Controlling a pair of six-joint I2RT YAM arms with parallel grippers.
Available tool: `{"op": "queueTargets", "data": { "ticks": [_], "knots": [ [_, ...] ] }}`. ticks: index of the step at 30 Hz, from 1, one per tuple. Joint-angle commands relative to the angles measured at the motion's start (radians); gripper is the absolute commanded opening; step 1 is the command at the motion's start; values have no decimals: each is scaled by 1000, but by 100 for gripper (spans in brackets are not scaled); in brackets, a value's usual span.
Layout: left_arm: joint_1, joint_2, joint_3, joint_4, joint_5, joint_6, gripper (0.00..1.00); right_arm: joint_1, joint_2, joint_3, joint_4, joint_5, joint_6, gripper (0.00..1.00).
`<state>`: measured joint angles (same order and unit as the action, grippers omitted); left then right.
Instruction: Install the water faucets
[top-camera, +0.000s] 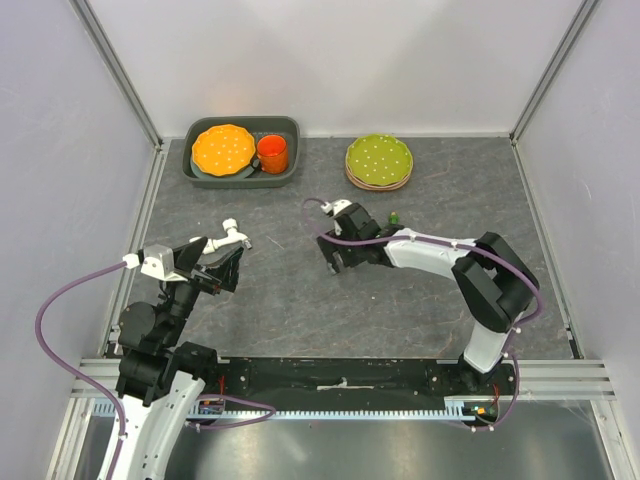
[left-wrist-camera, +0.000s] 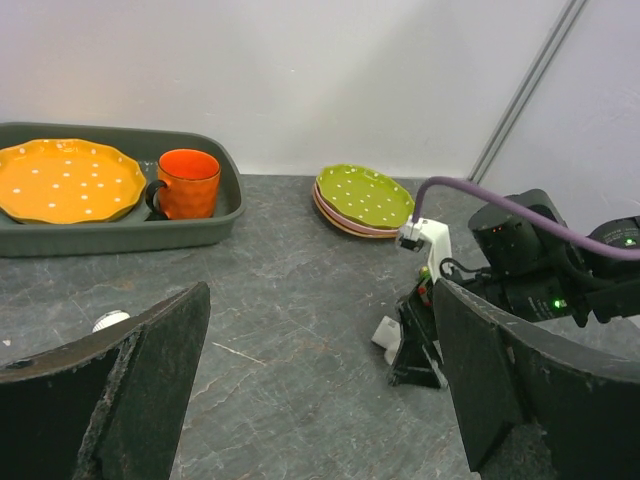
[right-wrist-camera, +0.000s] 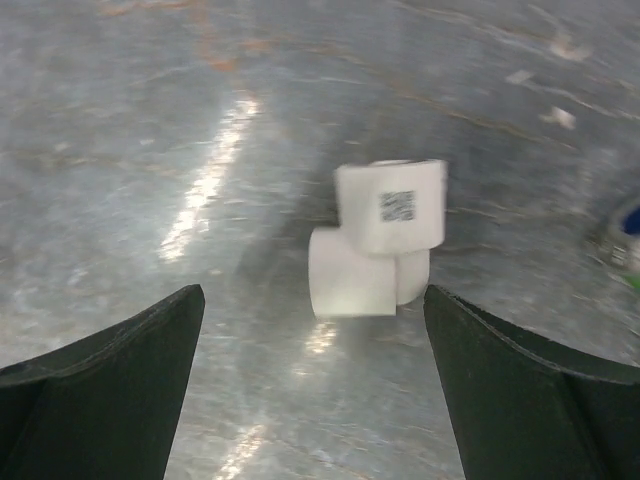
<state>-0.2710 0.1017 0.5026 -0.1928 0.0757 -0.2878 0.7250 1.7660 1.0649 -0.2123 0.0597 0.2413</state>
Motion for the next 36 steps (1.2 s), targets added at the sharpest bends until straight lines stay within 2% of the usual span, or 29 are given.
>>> {"op": "queueTargets", "data": {
  "ticks": [1,12,23,36],
  "knots": [
    [-5,-5,8,3,-1,36,98,89,12,73,-18,17,-117,98],
    [-5,-3,7,6,4,35,98,105,-89,-16,17,258,-68,98],
    [-7,-4,5,6,7,33,98,111,16,33,83,155,-13,98],
    [-7,9,7,4,7,32,98,243,127,191,146,51,-22,98]
  ]
}}
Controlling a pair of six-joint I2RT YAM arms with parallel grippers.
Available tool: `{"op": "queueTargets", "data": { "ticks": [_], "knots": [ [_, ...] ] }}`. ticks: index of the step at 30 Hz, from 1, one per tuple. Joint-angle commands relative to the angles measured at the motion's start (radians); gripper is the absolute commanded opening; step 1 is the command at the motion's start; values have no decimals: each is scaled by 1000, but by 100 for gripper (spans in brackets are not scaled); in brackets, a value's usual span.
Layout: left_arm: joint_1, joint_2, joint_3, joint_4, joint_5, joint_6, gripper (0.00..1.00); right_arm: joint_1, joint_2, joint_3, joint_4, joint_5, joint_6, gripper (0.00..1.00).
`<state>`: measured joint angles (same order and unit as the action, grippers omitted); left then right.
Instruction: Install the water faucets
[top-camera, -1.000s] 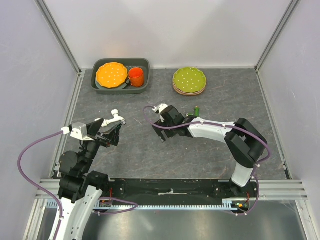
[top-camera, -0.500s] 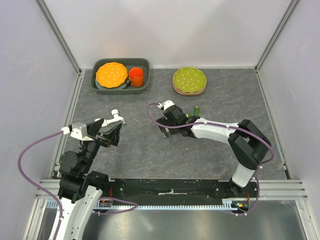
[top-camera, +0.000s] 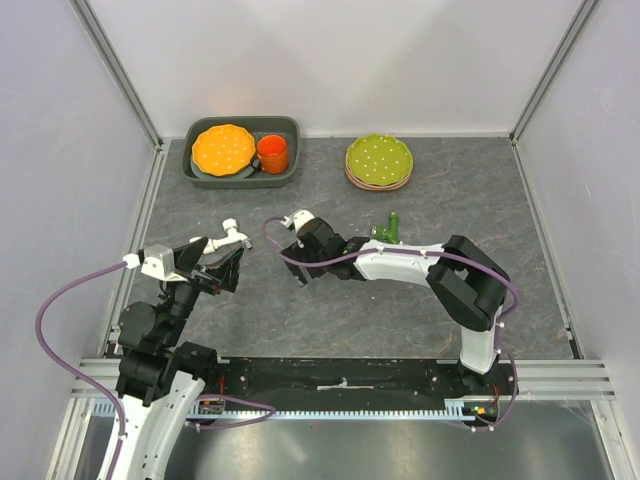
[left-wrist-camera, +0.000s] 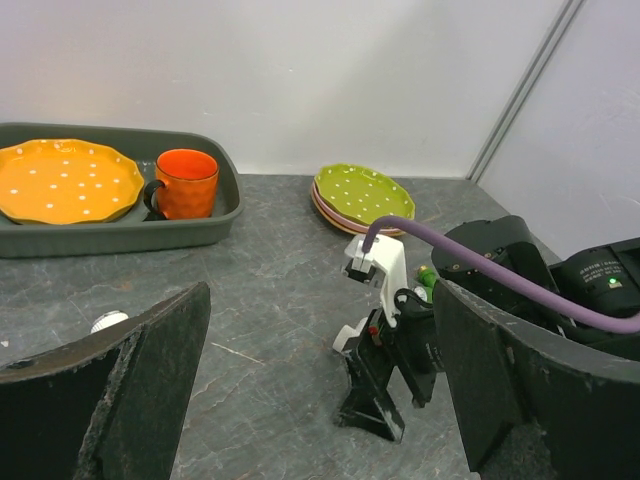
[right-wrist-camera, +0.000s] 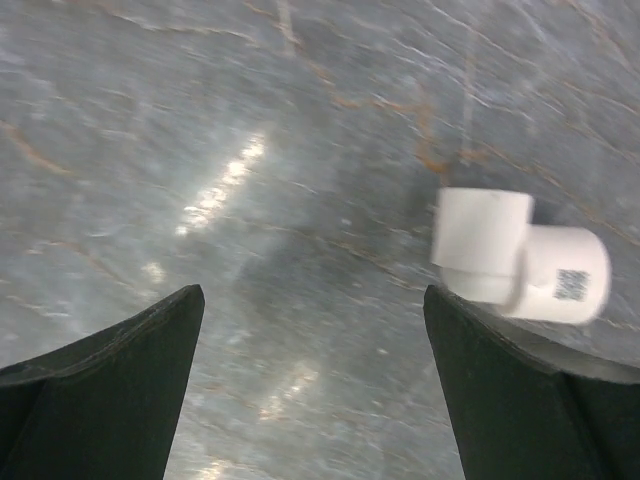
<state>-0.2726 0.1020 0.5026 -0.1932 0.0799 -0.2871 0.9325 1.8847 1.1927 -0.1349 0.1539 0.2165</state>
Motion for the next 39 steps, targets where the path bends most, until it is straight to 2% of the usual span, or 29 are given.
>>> {"op": "queueTargets", "data": {
  "ticks": [1,8,12,16,21,25,29,33,39],
  "knots": [
    [-5,13,5,5,3,29,98,37,-7,56,73,-37,7,98],
    [-4,109,13,-11,-19,6,99,28,-183,-77,92,121,23,98],
    [-2,275,63,-69,1,-67,100,-53,-300,-189,92,165,90,98],
    [-2,538,122,-114,55,-225,100,-155,-477,-350,98,211,153,98],
    [-8,755,160,-81,126,-423,100,-265,-677,-490,92,274,190,98],
    [-97,867,183,-45,25,-527,100,-287,-827,-568,78,341,173,98],
    [-191,994,226,-18,-77,-635,99,-293,-900,-602,89,403,175,98],
    [-281,1184,342,-52,-181,-708,99,-294,-944,-642,110,458,181,98],
    [-436,1404,520,-81,-347,-678,99,-294,-966,-667,127,487,187,98]
  ]
}}
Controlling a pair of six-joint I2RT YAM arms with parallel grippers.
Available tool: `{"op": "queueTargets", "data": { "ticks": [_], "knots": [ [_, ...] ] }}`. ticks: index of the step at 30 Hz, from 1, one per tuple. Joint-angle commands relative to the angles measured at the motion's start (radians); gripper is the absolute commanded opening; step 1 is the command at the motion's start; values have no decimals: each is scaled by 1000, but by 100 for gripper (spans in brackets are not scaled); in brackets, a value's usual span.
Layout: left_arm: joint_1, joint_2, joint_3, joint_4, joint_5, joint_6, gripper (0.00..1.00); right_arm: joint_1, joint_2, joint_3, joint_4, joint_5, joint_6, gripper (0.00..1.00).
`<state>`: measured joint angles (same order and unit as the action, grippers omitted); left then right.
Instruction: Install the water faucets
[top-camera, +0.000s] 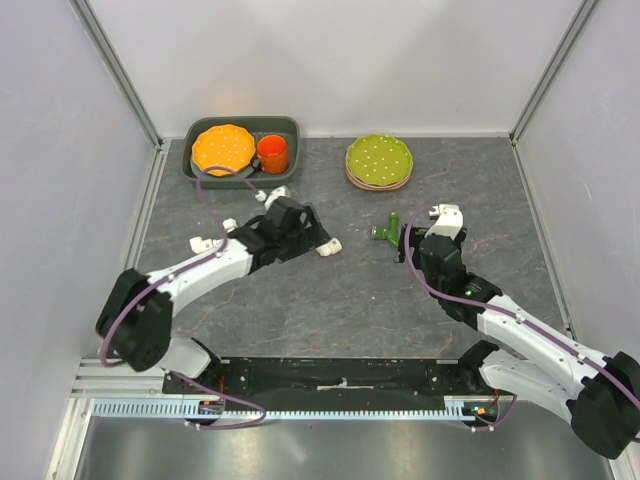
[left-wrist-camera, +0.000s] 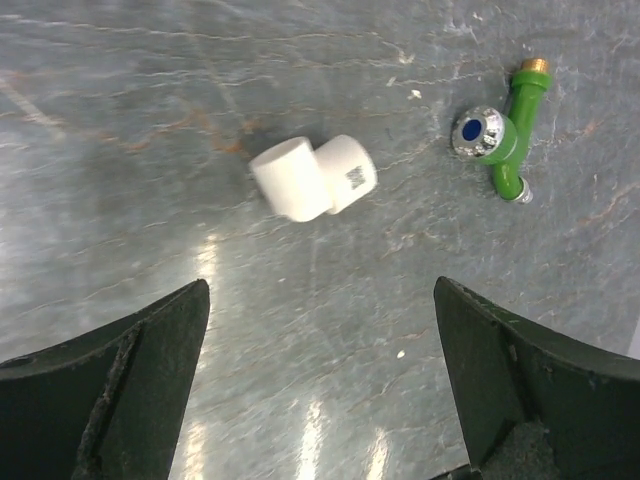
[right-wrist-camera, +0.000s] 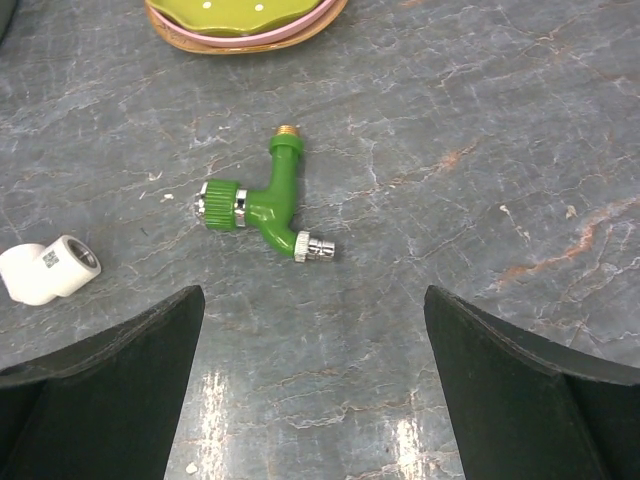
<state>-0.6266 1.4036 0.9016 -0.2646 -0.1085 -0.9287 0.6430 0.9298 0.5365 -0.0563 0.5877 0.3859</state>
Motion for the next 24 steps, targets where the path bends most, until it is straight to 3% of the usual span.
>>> {"op": "queueTargets", "data": {
  "ticks": [1,11,19,24],
  "knots": [
    [-93,171,147,-19,-175,-27,99,-5,-6,-12,49,55,19,98],
    [-154,472,419,-199,-348,77,99,-5,24,-12,47,57,19,98],
    [-166,538,462,-245,-396,142,99,-6,43,-9,78,43,16,98],
    [-166,503,404,-242,-390,154,99,-5,52,-7,79,37,14,98]
  ]
}}
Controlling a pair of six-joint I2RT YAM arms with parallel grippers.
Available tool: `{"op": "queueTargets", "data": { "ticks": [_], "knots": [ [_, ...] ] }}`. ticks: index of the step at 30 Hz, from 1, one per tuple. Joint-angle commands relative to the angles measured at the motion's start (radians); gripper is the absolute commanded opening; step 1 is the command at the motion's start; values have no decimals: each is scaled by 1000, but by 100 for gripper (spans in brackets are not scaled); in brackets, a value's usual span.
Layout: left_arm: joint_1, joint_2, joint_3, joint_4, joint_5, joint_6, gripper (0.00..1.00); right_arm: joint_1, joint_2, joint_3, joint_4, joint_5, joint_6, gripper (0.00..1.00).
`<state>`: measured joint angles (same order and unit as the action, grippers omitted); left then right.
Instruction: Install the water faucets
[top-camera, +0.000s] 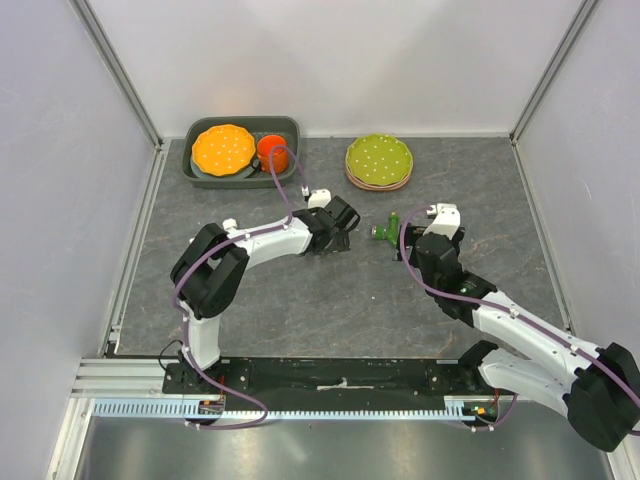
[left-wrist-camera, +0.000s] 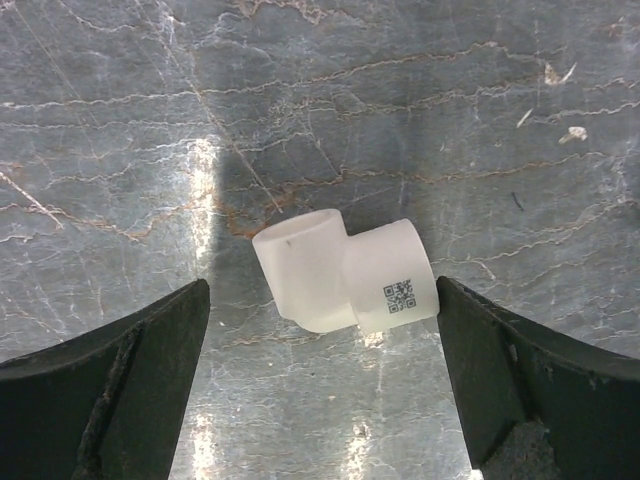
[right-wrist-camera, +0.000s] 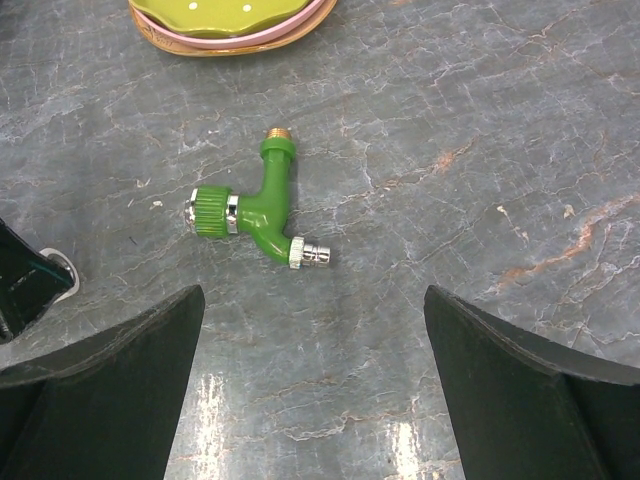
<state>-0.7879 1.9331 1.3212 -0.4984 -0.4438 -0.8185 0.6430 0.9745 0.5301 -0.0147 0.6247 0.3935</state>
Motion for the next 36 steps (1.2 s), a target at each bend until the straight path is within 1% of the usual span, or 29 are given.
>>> {"op": "queueTargets", "data": {
  "ticks": [1,7,10,15,20,23,26,31,36],
  "knots": [
    [-5,-46,-43,-5,-53,48,99,-5,7,-1,38,0,5,98],
    [-5,-132,-154,30,-44,84,99,-5,4,-1,38,-8,5,98],
    [-5,-175,-172,52,-23,99,99,-5,4,1,38,-11,5,98],
    [-5,-229,-151,103,77,142,99,-5,7,2,38,-19,4,98],
    [-4,-227,-76,104,99,202,99,-3,7,1,38,-20,4,98],
    [-4,-181,-4,77,67,257,99,-5,9,2,38,-23,4,98],
    [1,-109,91,0,42,291,98,-5,10,2,38,-23,4,98],
    [21,-10,208,-106,50,282,97,-5,12,2,38,-23,4,98],
    [32,79,251,-140,37,265,96,-3,16,4,39,-25,4,98]
  ]
}}
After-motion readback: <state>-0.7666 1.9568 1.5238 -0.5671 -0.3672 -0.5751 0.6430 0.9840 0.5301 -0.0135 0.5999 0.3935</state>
